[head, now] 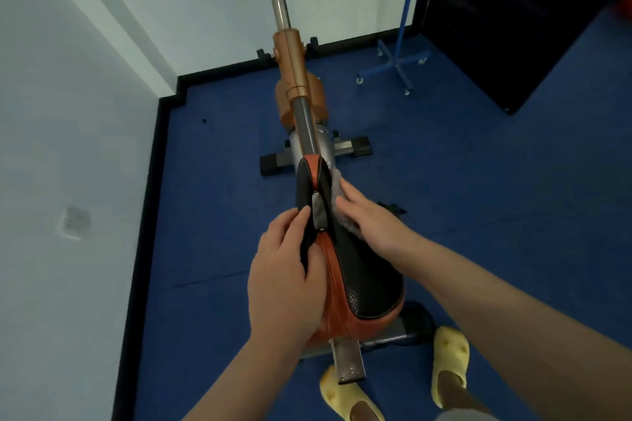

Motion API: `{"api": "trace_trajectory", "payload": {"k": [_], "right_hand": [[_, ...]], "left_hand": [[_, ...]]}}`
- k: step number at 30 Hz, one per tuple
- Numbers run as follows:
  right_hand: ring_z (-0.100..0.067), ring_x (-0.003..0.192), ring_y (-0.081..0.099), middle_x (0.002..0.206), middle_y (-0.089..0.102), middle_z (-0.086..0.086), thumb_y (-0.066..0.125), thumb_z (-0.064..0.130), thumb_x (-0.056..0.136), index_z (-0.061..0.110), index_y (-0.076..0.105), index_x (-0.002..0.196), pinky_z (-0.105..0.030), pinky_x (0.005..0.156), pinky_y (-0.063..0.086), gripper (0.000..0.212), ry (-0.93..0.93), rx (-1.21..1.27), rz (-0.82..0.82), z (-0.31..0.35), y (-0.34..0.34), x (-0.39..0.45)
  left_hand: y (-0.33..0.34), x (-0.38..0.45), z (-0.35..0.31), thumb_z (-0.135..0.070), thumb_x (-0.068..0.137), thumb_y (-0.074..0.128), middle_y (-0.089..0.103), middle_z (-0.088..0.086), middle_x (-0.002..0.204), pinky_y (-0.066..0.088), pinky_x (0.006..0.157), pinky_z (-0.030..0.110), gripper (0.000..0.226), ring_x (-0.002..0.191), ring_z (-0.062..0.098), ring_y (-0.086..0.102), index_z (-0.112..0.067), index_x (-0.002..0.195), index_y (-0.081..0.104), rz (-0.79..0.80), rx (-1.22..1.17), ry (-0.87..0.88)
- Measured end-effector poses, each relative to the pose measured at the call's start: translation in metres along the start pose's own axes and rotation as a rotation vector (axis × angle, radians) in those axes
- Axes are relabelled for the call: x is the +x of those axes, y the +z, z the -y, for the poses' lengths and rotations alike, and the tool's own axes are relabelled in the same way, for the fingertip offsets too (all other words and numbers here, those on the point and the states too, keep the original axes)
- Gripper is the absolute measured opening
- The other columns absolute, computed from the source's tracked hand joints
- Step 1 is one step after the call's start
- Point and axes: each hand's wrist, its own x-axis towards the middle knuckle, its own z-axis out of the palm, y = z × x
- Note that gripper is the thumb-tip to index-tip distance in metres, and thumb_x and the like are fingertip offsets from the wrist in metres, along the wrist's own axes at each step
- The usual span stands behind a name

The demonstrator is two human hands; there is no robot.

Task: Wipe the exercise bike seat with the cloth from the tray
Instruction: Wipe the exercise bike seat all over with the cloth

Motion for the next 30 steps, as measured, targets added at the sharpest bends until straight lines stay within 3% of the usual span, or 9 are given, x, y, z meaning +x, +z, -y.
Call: {"api": "trace_trajectory", "payload": {"k": [3,8,12,16,19,21,25,28,30], "right_hand": [[-0.026,0.136,0.041,0.153,0.038,-0.009,0.031,0.039,0.102,0.039,0.015,0.151,-0.038,0.112,0.032,0.051,0.015,-0.008,-0.025,0.012,0.003,0.014],[-0.02,0.145,0.025,0.16,0.019,0.003,0.029,0.048,0.1,0.043,-0.001,0.15,-0.037,0.118,0.021,0.059,-0.013,-0.075,0.0,0.003,0.005,0.016],[-0.011,0.147,0.015,0.159,0.014,0.013,0.031,0.049,0.1,0.041,0.009,0.15,-0.032,0.12,0.013,0.055,0.016,-0.122,0.059,-0.024,-0.007,-0.019],[-0.014,0.146,0.018,0.16,0.015,0.008,0.029,0.045,0.102,0.035,0.007,0.152,-0.022,0.112,0.011,0.056,0.02,-0.095,0.087,-0.01,-0.006,-0.009],[-0.02,0.147,0.018,0.162,0.012,0.002,0.025,0.047,0.101,0.036,-0.001,0.151,-0.03,0.116,0.016,0.057,-0.032,-0.111,0.089,-0.009,-0.003,-0.011],[-0.016,0.147,0.016,0.161,0.012,0.004,0.027,0.047,0.101,0.038,0.004,0.151,-0.033,0.12,0.014,0.056,-0.036,-0.143,0.086,-0.019,-0.006,-0.024],[0.003,0.14,0.014,0.156,0.015,0.019,0.032,0.036,0.103,0.04,0.015,0.149,-0.018,0.113,0.01,0.049,-0.089,-0.089,0.086,-0.04,-0.015,-0.068],[0.0,0.138,0.022,0.155,0.024,0.012,0.034,0.03,0.103,0.034,0.021,0.149,-0.015,0.108,0.017,0.048,-0.082,0.028,0.092,-0.037,-0.013,-0.065],[-0.004,0.139,0.028,0.154,0.028,0.01,0.035,0.03,0.103,0.034,0.028,0.147,-0.018,0.111,0.021,0.046,-0.089,0.123,0.04,-0.038,-0.009,-0.066]], "left_hand": [[0.001,0.002,-0.002,-0.023,0.091,0.045,0.04,-0.018,0.137,0.044,0.092,0.026,0.045,0.122,0.001,0.041,-0.031,0.136,0.041,0.028,0.005,0.024],[0.0,0.002,-0.001,-0.023,0.092,0.046,0.041,-0.019,0.137,0.043,0.09,0.025,0.045,0.123,0.001,0.04,-0.031,0.136,0.042,0.024,-0.006,0.018],[0.001,0.002,-0.001,-0.022,0.091,0.048,0.044,-0.019,0.136,0.042,0.091,0.024,0.044,0.124,0.001,0.041,-0.031,0.134,0.045,0.006,-0.015,0.003],[-0.002,0.0,-0.003,-0.021,0.09,0.051,0.046,-0.019,0.136,0.04,0.096,0.025,0.043,0.126,0.001,0.041,-0.032,0.132,0.049,0.0,-0.049,-0.04],[-0.002,-0.001,-0.003,-0.018,0.089,0.053,0.049,-0.019,0.134,0.041,0.101,0.029,0.041,0.125,0.0,0.042,-0.033,0.128,0.053,-0.021,-0.101,-0.065],[-0.002,-0.003,-0.004,-0.016,0.089,0.053,0.051,-0.019,0.133,0.041,0.103,0.031,0.04,0.125,0.0,0.044,-0.032,0.125,0.056,-0.04,-0.133,-0.068],[-0.002,-0.004,-0.004,-0.009,0.088,0.052,0.054,-0.016,0.13,0.04,0.102,0.025,0.037,0.123,0.001,0.046,-0.027,0.12,0.061,-0.072,-0.169,-0.018],[-0.003,-0.004,-0.004,-0.004,0.088,0.052,0.055,-0.015,0.128,0.037,0.1,0.018,0.039,0.123,0.001,0.047,-0.029,0.116,0.062,-0.058,-0.201,0.029],[-0.005,-0.003,-0.002,-0.003,0.088,0.051,0.055,-0.016,0.129,0.038,0.103,0.022,0.04,0.124,-0.001,0.046,-0.03,0.115,0.062,-0.023,-0.261,0.036]]}}
